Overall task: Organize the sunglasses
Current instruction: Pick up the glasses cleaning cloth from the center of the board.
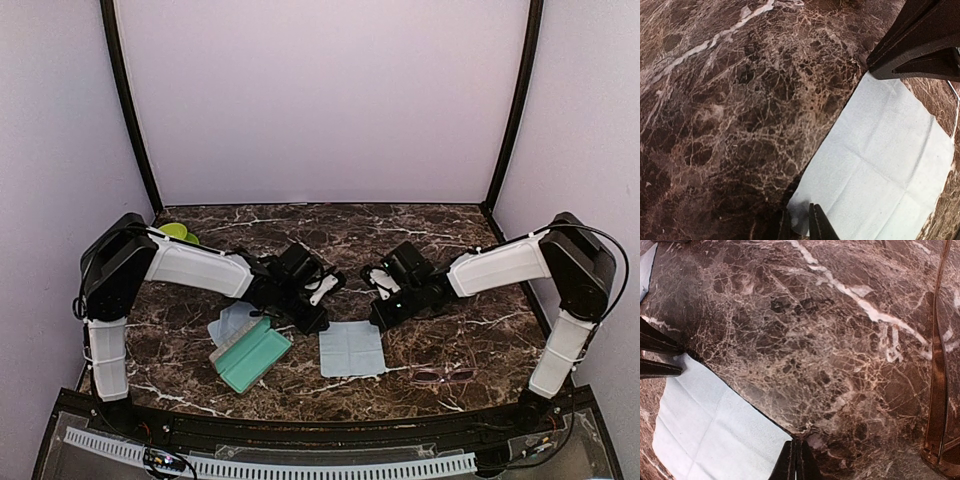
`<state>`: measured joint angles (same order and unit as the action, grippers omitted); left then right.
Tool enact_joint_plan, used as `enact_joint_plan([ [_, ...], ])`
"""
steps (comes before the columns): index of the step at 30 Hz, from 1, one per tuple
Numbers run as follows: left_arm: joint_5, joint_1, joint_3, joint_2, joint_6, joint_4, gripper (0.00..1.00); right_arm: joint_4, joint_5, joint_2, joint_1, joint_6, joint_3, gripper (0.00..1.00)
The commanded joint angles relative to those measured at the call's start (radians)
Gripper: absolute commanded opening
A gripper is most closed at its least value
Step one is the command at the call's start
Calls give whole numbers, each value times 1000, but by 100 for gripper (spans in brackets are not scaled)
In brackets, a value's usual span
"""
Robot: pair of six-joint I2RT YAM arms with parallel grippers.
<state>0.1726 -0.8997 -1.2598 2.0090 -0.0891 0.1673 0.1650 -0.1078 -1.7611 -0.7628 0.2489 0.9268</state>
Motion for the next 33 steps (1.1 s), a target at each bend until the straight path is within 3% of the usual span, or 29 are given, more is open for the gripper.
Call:
enact_joint_plan([
  [1,-19,-8,-8,19,1,61,16,-10,9,34,7,10,-17,3],
  [8,-22,-8,-16,18,-9,43,16,-7,11,33,7,5,-13,3],
  [25,-3,-10,4,11,-38,-1,0,-10,6,40,7,-4,-9,3],
  [33,10,-18,41,-33,-39,-52,0,-36,3,78,7,-28,-33,0],
])
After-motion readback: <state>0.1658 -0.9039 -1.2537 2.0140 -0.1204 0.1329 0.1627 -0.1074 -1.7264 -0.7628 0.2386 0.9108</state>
